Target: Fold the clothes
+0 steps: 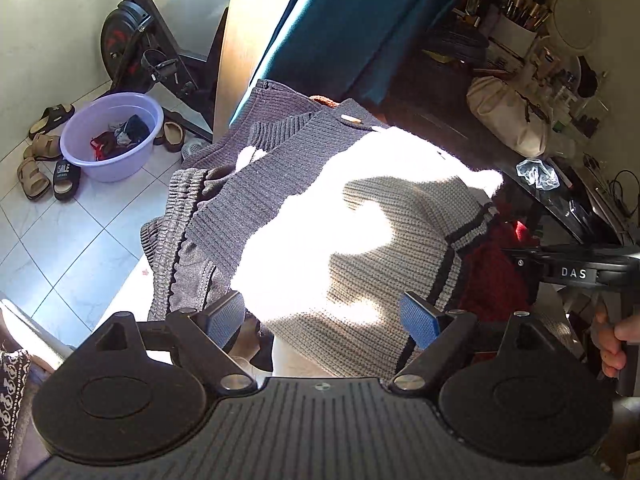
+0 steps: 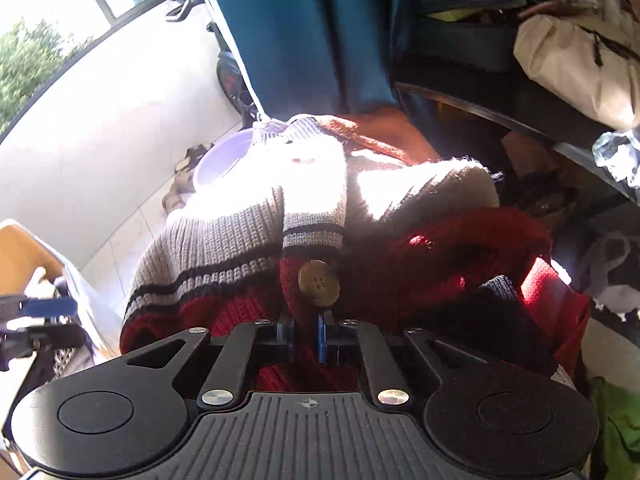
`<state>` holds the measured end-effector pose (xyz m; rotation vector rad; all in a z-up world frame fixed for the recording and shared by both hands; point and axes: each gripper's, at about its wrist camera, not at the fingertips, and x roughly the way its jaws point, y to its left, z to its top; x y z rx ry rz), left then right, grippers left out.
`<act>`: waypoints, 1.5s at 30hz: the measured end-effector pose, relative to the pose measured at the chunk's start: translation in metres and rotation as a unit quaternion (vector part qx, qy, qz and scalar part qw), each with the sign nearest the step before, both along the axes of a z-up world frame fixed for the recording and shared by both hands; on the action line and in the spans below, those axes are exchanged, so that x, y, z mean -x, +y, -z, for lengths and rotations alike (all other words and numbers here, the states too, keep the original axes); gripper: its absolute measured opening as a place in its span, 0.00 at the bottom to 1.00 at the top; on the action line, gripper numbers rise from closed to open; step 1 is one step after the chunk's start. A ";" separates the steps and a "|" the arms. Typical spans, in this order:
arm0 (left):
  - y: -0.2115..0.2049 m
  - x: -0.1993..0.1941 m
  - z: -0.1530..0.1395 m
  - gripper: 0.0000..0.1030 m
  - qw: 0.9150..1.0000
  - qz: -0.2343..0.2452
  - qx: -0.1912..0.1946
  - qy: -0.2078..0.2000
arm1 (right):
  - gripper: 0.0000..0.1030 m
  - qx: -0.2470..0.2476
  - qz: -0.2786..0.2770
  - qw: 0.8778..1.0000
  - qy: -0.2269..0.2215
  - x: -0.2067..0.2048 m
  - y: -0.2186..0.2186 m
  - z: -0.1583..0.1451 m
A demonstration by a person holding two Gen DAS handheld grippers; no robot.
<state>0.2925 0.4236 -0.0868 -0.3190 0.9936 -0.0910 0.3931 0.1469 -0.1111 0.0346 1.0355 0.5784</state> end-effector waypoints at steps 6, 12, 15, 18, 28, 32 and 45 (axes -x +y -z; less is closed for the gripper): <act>-0.013 -0.020 -0.014 0.84 0.999 -0.010 0.012 -0.028 | 0.08 -0.002 -0.091 0.996 -0.010 0.050 0.014 -0.021; -0.059 -0.059 -0.030 0.87 0.999 0.037 0.013 -0.035 | 0.08 0.000 -0.149 0.989 -0.006 0.092 0.028 -0.017; -0.087 -0.079 -0.025 0.89 0.998 0.061 -0.018 -0.027 | 0.08 0.002 -0.148 0.989 -0.021 0.107 0.031 -0.013; -0.107 -0.094 -0.012 0.90 0.997 0.081 -0.009 0.005 | 0.08 0.003 -0.147 0.989 -0.029 0.111 0.031 -0.010; -0.089 -0.073 0.012 0.31 0.998 0.051 -0.044 -0.020 | 0.28 0.017 -0.116 0.991 -0.060 0.120 0.022 -0.009; -0.051 -0.052 0.003 0.27 1.000 0.012 -0.003 -0.023 | 0.51 0.024 -0.105 0.992 -0.057 0.123 0.004 -0.019; -0.034 0.043 0.010 0.25 0.999 -0.004 0.027 -0.042 | 0.87 -0.131 0.147 0.980 -0.006 -0.006 -0.059 -0.035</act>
